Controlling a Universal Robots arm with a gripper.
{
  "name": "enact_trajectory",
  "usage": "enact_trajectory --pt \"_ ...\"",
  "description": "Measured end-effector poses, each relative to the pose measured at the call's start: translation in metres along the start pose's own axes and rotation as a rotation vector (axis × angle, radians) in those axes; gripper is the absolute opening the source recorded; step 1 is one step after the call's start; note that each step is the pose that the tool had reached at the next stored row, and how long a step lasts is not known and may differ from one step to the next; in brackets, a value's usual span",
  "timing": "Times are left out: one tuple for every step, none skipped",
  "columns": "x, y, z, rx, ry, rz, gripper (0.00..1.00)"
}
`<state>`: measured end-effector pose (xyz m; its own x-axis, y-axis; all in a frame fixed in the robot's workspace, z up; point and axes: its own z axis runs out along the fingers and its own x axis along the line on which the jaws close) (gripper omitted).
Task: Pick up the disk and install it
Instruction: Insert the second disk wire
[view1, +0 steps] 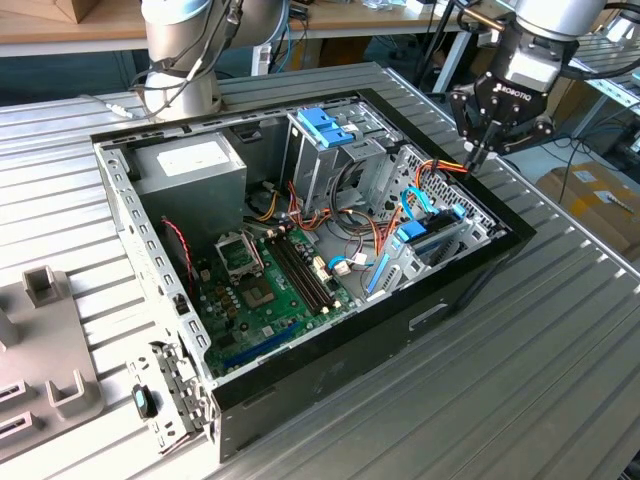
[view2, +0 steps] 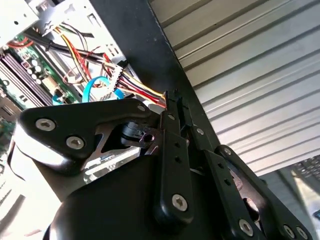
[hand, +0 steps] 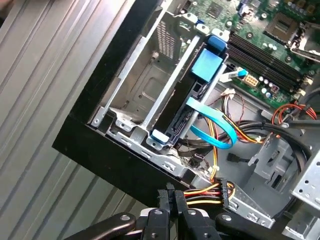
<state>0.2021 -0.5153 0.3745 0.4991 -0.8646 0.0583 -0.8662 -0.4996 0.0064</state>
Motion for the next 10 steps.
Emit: enact_trajectory --pt "0.0000 0.0000 0.0000 -0.0008 0.0000 0.013 0.16" --pt "0.0000 0.0000 0.0001 -0.0015 -0.0002 0.026 0.16" --pt "0.0000 0.0000 0.0001 -0.0027 -0.0003 0.047 0.16" --pt "0.0000 0.0000 0.0001 -0.0036 -0.0004 0.061 0.16" --pt "0.0000 0.0000 0.0002 -0.0043 -0.0006 0.074 0.16" --pt "0.0000 0.0000 0.0001 -0.0052 -0.0006 0.090 0.16" --pt "0.0000 0.0000 0.0002 -0.0059 -0.0007 0.102 0.16" --pt "0.0000 0.0000 0.0002 -0.0072 -0.0008 0.124 0.16" --pt "0.0000 0.0000 0.0002 -0.0088 -0.0010 0.150 0.16" --pt "0.0000 0.0000 0.0002 -0.0096 -0.0011 0.164 0.16"
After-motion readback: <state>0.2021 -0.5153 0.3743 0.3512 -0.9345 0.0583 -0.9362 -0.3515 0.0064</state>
